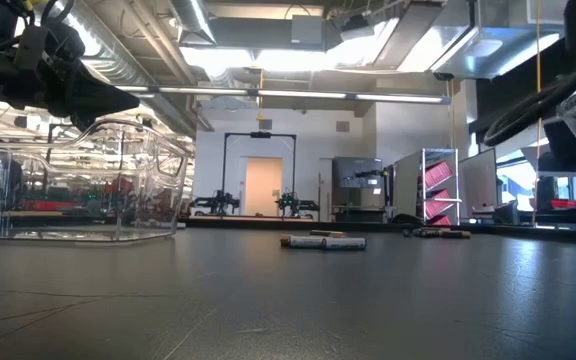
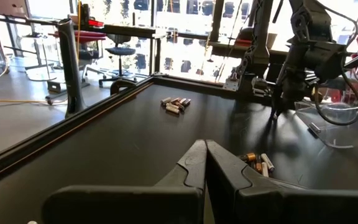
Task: Sort batteries
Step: Put the white battery into the right transparent bin
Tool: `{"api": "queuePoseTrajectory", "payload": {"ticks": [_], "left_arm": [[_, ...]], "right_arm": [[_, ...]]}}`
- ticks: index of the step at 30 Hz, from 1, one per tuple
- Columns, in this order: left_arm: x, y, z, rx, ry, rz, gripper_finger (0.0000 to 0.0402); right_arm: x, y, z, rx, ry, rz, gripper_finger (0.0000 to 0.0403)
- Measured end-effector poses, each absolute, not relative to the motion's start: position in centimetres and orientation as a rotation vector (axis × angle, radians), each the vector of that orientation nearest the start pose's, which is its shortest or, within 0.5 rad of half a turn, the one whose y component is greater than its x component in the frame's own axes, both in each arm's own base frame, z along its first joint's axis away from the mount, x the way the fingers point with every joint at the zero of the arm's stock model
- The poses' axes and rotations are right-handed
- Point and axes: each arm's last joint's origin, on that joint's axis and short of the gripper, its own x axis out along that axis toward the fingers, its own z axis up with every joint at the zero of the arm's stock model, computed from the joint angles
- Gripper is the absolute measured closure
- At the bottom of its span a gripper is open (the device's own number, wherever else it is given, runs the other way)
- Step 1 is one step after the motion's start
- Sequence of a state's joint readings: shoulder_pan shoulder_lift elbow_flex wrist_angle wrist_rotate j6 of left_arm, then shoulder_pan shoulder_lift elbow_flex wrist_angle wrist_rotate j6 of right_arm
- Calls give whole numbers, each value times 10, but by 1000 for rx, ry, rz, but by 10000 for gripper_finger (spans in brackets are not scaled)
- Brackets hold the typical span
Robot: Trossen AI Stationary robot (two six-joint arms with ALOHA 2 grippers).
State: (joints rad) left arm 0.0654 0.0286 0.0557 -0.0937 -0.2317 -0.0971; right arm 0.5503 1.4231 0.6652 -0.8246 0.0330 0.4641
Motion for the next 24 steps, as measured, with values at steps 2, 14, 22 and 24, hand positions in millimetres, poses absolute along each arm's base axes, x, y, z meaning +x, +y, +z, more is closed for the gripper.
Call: {"api": "queuePoseTrajectory", "payload": {"ticks": [2,14,22,24], "left_arm": [[94,13,171,-91,52,300,402],[94,13,171,-91,52,300,402],[94,13,171,-91,52,300,402],[94,13,171,-91,52,300,402]], "right_arm": [[173,105,147,-84,1559,32,382],[183,109,182,-97,1575,-37,382],[193,72,188,-97,1439,-139,384],[198,56,181,-76,1377,-134,384]]}}
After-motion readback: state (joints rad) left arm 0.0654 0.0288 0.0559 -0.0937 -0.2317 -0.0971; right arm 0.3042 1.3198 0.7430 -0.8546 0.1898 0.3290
